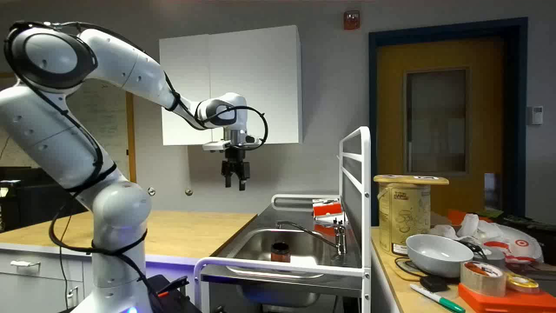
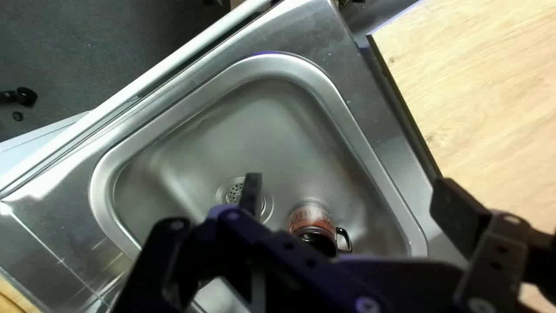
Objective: Move the faucet to the left
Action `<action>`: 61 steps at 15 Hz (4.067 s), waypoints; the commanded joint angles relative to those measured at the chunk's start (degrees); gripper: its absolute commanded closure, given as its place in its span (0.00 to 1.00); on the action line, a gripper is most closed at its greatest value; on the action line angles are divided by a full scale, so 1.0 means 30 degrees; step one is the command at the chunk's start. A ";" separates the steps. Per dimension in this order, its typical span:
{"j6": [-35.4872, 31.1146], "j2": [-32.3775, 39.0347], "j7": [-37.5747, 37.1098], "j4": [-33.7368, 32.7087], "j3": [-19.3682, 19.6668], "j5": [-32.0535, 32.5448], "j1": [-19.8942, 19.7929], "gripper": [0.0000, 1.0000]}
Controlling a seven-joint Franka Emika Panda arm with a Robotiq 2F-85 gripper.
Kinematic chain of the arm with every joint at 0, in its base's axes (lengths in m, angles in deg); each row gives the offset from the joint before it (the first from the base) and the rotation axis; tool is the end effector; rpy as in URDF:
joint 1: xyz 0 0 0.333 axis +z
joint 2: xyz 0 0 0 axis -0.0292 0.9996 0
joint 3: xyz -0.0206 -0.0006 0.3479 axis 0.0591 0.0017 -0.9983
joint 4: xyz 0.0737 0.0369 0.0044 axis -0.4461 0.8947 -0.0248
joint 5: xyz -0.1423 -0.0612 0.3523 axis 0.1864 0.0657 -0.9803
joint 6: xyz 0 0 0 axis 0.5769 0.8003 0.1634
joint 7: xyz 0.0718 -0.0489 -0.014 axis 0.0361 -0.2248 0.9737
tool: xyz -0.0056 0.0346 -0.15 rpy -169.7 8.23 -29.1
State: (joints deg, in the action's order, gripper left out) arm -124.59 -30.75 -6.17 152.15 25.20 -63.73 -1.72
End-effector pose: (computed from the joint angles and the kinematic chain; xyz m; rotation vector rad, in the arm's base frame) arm 0.3399 -0.0008 0.4628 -3.1254 0.0427 0.0250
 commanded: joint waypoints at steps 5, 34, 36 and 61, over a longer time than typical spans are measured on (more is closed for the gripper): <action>0.0044 0.0013 0.0022 -0.0036 -0.0031 -0.0016 -0.0041 0.00; -0.5471 1.0639 -0.8951 -0.5542 0.0610 -0.0526 -0.2462 0.00; -0.5395 1.1643 -0.9011 -0.6285 0.0893 -0.0893 -0.2390 0.00; -0.3108 1.7793 -1.0377 -1.0982 0.2519 -0.1527 -0.1531 0.96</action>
State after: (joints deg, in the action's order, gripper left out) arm -136.88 20.00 -34.22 123.46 31.85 -69.97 -8.00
